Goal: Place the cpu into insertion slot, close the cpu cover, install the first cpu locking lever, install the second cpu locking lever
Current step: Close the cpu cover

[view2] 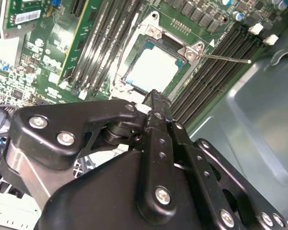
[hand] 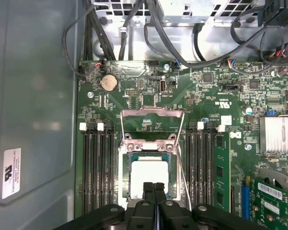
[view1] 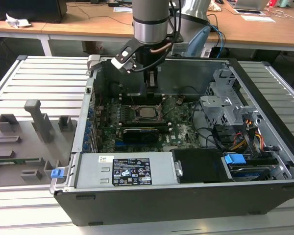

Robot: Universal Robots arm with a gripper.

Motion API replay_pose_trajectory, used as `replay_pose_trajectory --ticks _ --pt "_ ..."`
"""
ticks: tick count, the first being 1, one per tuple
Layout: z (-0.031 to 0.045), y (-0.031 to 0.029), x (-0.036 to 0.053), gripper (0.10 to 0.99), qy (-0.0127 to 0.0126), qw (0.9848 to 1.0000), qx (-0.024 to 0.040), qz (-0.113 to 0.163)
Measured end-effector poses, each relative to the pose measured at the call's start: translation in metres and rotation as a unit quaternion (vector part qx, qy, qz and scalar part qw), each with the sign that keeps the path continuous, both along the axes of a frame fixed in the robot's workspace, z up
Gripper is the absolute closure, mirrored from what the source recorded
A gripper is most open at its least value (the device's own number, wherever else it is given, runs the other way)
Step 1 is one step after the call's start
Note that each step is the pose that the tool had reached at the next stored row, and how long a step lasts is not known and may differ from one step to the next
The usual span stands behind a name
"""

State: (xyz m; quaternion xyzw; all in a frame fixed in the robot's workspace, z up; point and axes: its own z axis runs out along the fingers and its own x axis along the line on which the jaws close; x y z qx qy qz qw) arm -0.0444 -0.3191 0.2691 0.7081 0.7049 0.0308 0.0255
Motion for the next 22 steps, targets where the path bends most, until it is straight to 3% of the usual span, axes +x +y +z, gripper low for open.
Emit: replay_pose_trajectory --ticks 4,11,15,19,22 --pt "-0.0001 -0.0062 0.0000 0.980 -0.0001 1.0000 0.0001 0.000" --pt "0.0006 -0.0063 0.0075 0.980 0.0016 1.0000 -0.0001 0.000" --pt "0.0106 -0.0062 0.0076 0.980 0.0023 1.0000 0.0000 0.000" --pt "0.0112 -0.0063 0.0085 0.980 0.0023 1.0000 0.0000 0.000" --pt "0.0111 -0.0063 0.0141 0.980 0.0042 1.0000 0.0000 0.000"
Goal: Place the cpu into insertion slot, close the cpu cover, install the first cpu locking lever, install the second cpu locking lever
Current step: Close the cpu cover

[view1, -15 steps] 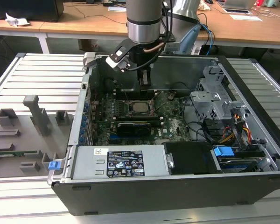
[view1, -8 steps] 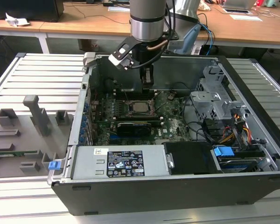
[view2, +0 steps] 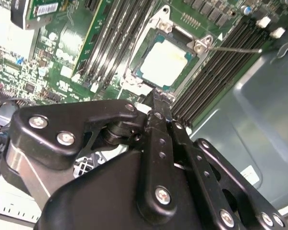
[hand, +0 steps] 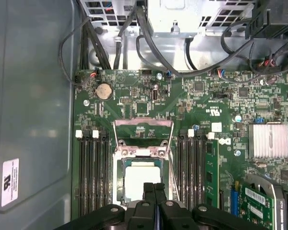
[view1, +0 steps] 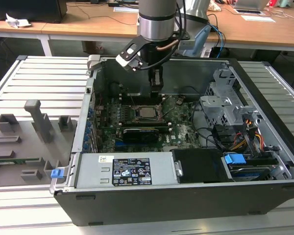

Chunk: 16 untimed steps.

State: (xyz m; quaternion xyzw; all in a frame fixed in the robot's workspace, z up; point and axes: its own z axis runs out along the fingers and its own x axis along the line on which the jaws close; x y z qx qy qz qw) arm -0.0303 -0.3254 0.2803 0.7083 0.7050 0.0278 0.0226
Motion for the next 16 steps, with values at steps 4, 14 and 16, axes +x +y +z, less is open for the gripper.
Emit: replay_pose_trajectory --ticks 4,14,16 --pt "-0.0003 -0.0001 0.0163 0.980 0.0118 0.9999 0.0006 0.006" --pt "-0.0048 0.0005 0.0401 0.980 0.0225 0.9991 0.0014 0.035" --pt "-0.0050 0.0005 0.0405 0.980 0.0226 0.9991 0.0014 0.035"
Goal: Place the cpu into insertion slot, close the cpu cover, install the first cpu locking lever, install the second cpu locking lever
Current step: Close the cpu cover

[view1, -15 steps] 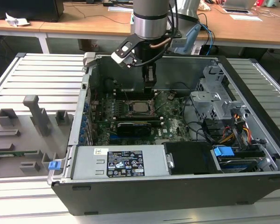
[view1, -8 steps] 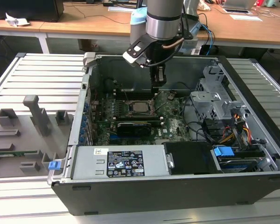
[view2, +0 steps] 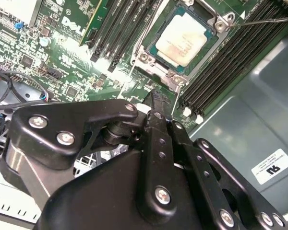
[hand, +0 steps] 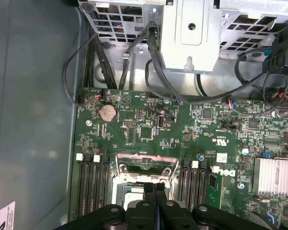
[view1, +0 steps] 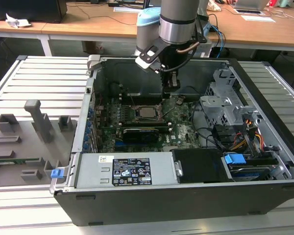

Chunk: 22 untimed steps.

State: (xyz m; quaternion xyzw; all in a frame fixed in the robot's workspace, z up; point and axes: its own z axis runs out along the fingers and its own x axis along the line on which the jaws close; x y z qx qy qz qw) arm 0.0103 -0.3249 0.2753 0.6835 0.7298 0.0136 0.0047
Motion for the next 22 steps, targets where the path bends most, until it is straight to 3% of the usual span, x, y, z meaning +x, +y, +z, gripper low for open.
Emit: replay_pose_trajectory --ticks 2,6,11,13,15,22 --pt "-0.0003 0.0000 0.0025 0.980 0.0006 1.0000 0.0000 0.000" --pt "-0.0010 0.0001 0.0173 0.980 0.0053 1.0000 0.0000 0.000" --pt "-0.0023 0.0031 0.0276 0.980 0.0081 1.0000 0.0000 0.000" --pt "-0.0043 0.0059 0.0365 0.980 0.0139 0.9999 0.0000 0.000" --pt "-0.0059 0.0076 0.0405 0.980 0.0166 0.9999 -0.0006 0.000" --pt "-0.0110 0.0081 0.0500 0.980 0.0192 0.9998 -0.0025 0.000"
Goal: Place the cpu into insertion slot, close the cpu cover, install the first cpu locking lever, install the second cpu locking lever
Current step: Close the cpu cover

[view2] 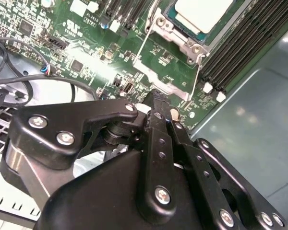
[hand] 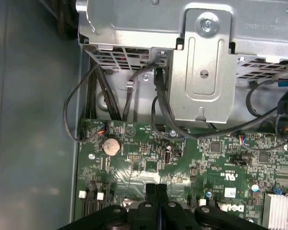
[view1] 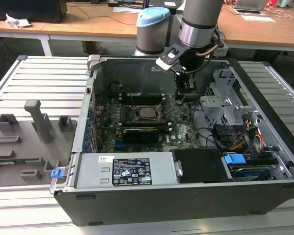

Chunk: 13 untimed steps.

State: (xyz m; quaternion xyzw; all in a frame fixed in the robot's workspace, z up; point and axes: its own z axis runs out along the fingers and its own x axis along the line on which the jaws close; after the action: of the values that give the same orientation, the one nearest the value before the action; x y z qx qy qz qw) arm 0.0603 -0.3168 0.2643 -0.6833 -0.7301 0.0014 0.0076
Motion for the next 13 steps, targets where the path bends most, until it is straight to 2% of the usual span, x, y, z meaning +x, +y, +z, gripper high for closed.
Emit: replay_pose_trajectory --ticks 2,6,13 --pt "-0.0021 0.0001 0.0042 0.980 0.0010 1.0000 -0.0006 0.000" --pt "-0.0090 0.0002 0.0048 0.980 0.0014 1.0000 -0.0010 0.000" --pt "-0.0104 0.0002 -0.0021 0.980 0.0014 1.0000 -0.0010 0.000"
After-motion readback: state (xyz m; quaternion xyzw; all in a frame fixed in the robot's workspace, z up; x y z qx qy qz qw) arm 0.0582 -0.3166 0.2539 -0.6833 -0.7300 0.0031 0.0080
